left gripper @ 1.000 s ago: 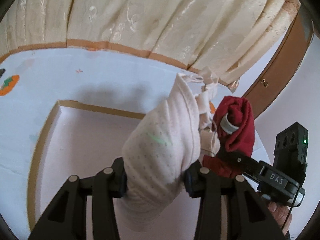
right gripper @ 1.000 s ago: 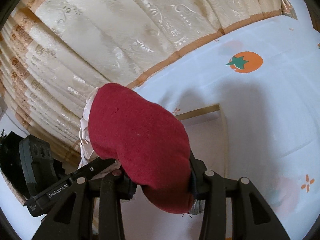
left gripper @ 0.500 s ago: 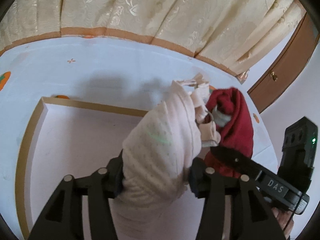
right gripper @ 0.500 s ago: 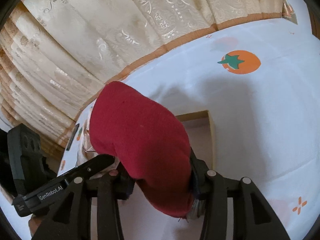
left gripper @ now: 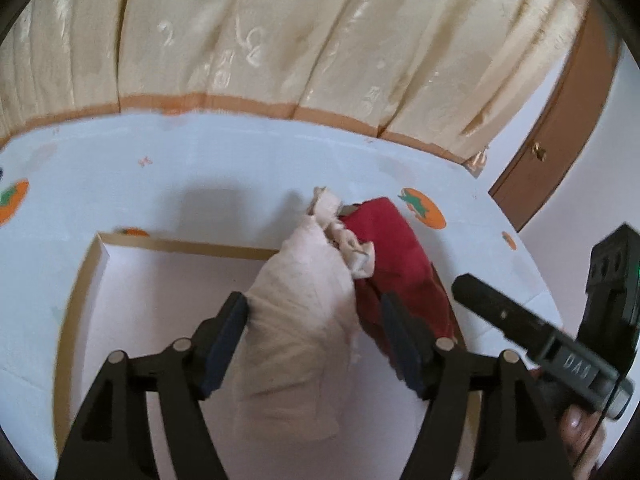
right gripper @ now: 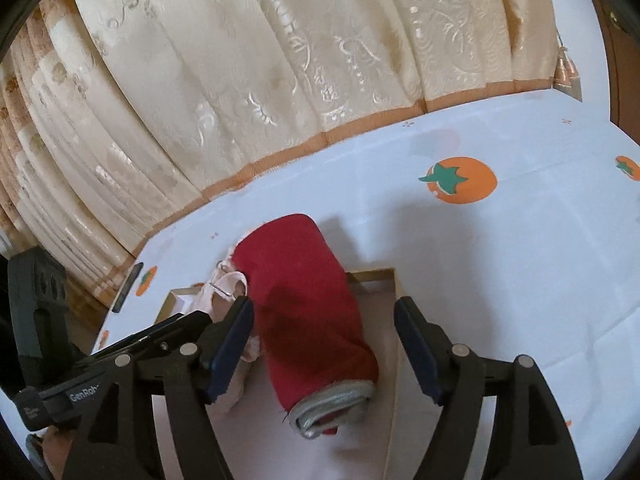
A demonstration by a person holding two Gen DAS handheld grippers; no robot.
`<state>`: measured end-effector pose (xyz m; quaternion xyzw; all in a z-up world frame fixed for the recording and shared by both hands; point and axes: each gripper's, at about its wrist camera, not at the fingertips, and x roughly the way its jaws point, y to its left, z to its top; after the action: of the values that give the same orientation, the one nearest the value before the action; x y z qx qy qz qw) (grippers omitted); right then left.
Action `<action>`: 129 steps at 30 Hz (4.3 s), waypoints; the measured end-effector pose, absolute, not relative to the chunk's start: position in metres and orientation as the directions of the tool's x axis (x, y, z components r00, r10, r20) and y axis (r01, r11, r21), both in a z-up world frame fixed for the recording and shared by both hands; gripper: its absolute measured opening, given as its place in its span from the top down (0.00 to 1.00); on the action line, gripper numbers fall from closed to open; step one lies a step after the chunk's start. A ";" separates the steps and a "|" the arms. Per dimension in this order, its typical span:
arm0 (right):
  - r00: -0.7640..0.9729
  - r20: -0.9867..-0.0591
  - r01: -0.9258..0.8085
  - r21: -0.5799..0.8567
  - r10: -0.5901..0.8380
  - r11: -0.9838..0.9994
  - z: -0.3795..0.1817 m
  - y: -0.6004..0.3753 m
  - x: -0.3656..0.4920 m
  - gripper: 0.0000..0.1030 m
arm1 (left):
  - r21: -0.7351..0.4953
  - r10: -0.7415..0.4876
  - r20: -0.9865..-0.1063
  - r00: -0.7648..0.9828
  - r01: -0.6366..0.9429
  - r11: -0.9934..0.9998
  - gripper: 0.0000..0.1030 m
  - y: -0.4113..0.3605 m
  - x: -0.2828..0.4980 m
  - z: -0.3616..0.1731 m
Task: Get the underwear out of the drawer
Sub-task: 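Lower both garments into the tray and open both tools, then move both open tools down from the tray into the open drawer, then grasp the red garment with the left tool while the right tool grasps the pink dotted garment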
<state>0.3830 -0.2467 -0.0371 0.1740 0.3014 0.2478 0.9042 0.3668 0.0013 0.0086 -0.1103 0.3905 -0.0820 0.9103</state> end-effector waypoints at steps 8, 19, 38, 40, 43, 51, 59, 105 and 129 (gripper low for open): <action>0.687 -0.452 -0.374 0.451 0.569 0.810 -0.038 -0.247 0.355 0.27 | -0.220 -0.238 -0.675 0.699 0.118 0.968 0.32 -0.005 0.343 0.011; 0.640 -0.445 -0.492 0.389 0.626 0.779 -0.044 -0.251 0.279 0.27 | -0.145 -0.248 -0.650 0.718 0.203 0.968 0.32 -0.011 0.276 0.010; 0.571 -0.520 -0.552 0.328 0.635 0.766 -0.118 -0.278 0.162 0.27 | -0.041 -0.206 -0.645 0.736 0.236 0.971 0.32 -0.008 0.150 -0.018; 0.564 -0.551 -0.560 0.292 0.615 0.775 -0.128 -0.275 0.154 0.27 | -0.003 -0.178 -0.643 0.745 0.230 0.973 0.32 -0.002 0.137 -0.022; 0.539 -0.583 -0.571 0.278 0.608 0.773 -0.141 -0.272 0.148 0.27 | 0.032 -0.132 -0.662 0.737 0.204 0.979 0.32 0.009 0.125 -0.033; 0.510 -0.631 -0.564 0.268 0.585 0.781 -0.168 -0.263 0.144 0.27 | 0.072 -0.055 -0.749 0.660 0.164 0.984 0.31 0.029 0.106 -0.078; 0.489 -0.689 -0.573 0.209 0.535 0.792 -0.180 -0.253 0.141 0.27 | 0.076 -0.060 -0.798 0.599 0.199 0.977 0.32 0.021 0.098 -0.106; 0.413 -0.815 -0.574 0.113 0.406 0.811 -0.221 -0.227 0.162 0.27 | -0.108 -0.200 -0.966 0.165 0.442 0.890 0.33 -0.016 0.106 -0.174; 0.236 -0.907 -0.654 0.119 0.350 0.748 -0.244 -0.204 0.172 0.27 | -0.102 -0.166 -0.979 0.119 0.419 0.902 0.58 -0.023 0.111 -0.191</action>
<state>0.1719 -0.2041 -0.2435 -0.1443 0.5259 0.3247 0.7727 0.1109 -0.0231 -0.1911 0.1000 0.6338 -0.1974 0.7412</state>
